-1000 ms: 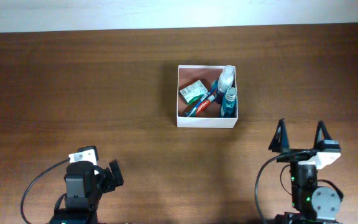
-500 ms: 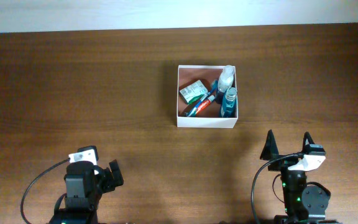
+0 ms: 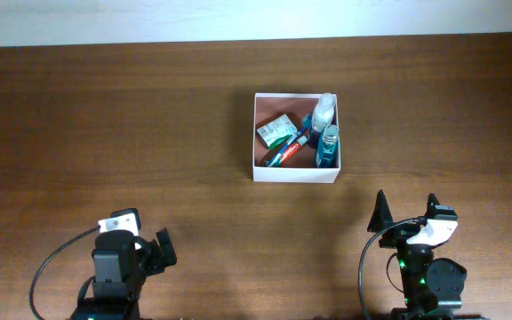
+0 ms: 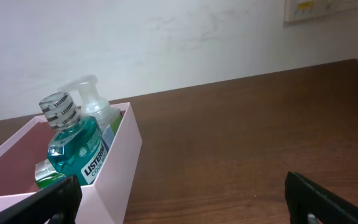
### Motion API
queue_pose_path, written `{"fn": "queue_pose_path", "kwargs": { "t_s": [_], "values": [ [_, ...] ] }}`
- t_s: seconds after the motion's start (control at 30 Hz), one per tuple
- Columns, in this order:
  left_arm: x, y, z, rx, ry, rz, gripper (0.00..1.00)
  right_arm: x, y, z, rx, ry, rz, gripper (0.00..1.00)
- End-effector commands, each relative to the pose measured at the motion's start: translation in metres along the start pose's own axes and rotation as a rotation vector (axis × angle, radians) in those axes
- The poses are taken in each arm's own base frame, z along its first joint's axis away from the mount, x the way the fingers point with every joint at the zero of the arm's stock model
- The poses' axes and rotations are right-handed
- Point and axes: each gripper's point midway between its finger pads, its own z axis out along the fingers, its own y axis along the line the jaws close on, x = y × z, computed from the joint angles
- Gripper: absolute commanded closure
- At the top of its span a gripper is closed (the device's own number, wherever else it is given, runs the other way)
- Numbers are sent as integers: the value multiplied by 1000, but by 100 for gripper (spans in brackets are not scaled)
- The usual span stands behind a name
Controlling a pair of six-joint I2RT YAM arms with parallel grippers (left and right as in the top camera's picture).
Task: Pack container
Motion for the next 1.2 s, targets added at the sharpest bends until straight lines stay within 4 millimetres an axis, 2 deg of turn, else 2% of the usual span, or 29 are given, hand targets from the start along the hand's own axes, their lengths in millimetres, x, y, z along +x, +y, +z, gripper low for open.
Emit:
{"fn": "queue_pose_path", "kwargs": {
  "t_s": [0.0, 0.73, 0.8, 0.9, 1.03, 1.1, 1.17],
  "values": [
    [1, 1, 0, -8, -3, -11, 1, 2, 3, 0, -16, 3, 11, 1],
    [1, 2, 0, -9, -1, -11, 1, 2, 3, 0, -16, 3, 11, 1],
    [5, 10, 0, -57, 10, -8, 0, 2, 3, 0, -16, 3, 11, 2],
    [7, 11, 0, -58, 6, -9, 0, 2, 3, 0, -16, 3, 11, 1],
    [21, 14, 9, -58, -6, -10, 0, 2, 3, 0, -16, 3, 11, 1],
    [12, 8, 14, -21, -86, -19, 0, 2, 3, 0, -17, 3, 11, 1],
    [-14, 2, 12, 12, -217, -35, 0, 2, 3, 0, -16, 3, 11, 1]
  ]
}}
